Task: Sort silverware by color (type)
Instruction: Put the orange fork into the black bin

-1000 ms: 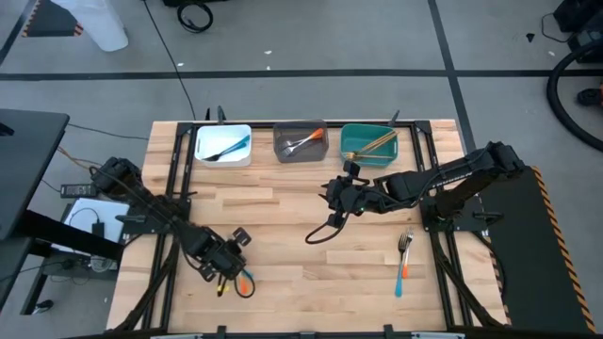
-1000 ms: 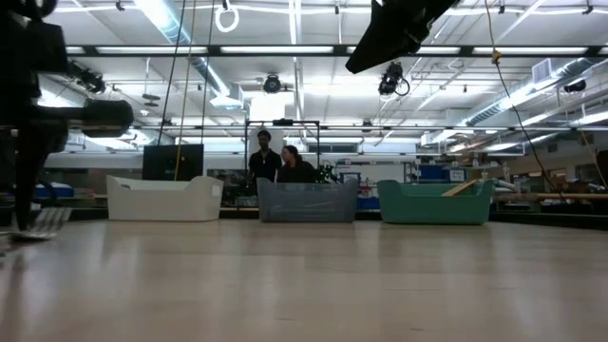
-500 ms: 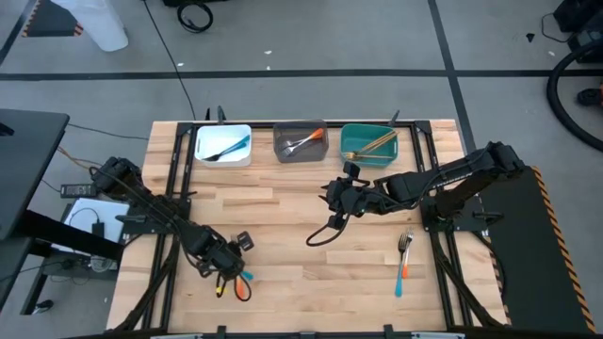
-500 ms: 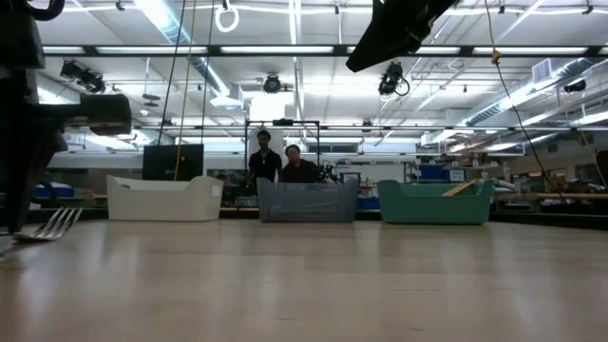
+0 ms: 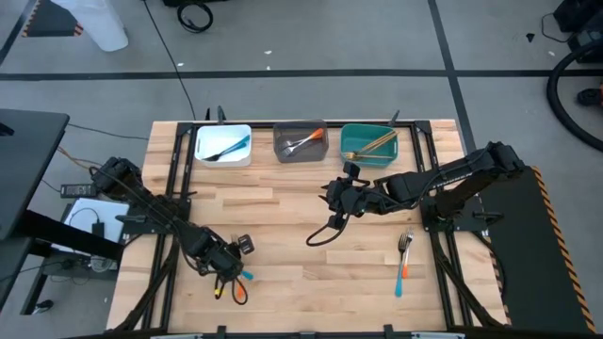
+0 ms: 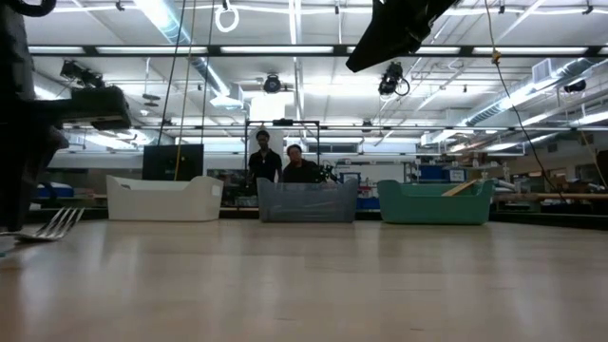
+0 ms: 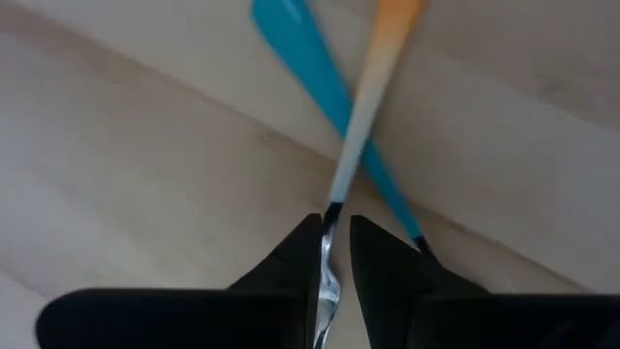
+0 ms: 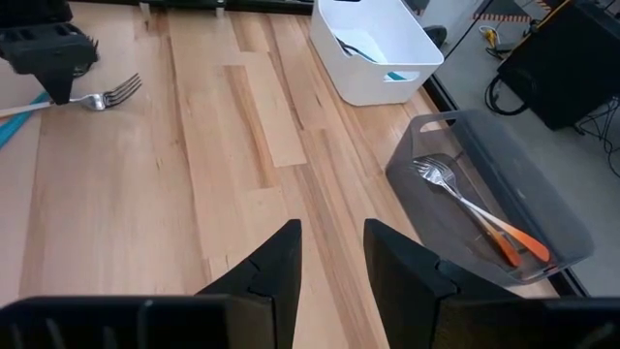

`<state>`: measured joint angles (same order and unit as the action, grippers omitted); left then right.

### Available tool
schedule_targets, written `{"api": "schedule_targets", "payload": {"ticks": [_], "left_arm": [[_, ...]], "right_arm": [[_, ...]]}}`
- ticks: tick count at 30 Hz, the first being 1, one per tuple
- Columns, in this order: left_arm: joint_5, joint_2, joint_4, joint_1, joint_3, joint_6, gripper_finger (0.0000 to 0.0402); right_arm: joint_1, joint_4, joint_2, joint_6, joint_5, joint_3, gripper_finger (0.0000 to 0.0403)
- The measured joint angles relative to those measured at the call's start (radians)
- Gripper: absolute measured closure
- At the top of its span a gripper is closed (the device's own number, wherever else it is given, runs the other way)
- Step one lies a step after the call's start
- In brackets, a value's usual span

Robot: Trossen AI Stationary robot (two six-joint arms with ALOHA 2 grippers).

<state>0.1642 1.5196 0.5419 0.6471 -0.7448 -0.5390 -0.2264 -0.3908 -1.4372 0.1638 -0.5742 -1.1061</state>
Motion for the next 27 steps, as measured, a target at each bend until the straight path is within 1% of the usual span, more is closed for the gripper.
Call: {"api": "schedule_targets", "payload": {"ticks": [5,10,17,23,27], "left_arm": [[0.000,0.000,-0.003,0.005,0.000,-0.037,0.0316],[0.000,0.000,-0.052,-0.012,0.000,-0.088,0.0298],[-0.066,0.020,-0.048,-0.054,0.000,-0.109,0.0297],[-0.082,0.050,-0.052,-0.064,-0.003,-0.128,0.0298],[-0.092,0.051,-0.049,-0.073,-0.003,-0.128,0.0316]], "right_arm": [[0.000,0.000,0.000,0.000,0.000,0.000,0.0279],[0.000,0.000,0.000,-0.001,0.000,0.000,0.0279],[0.000,0.000,0.000,-0.001,0.000,0.000,0.0279],[0.000,-0.001,0.000,-0.001,0.000,0.000,0.0279],[0.000,-0.002,0.000,-0.001,0.000,0.000,0.0279]]}}
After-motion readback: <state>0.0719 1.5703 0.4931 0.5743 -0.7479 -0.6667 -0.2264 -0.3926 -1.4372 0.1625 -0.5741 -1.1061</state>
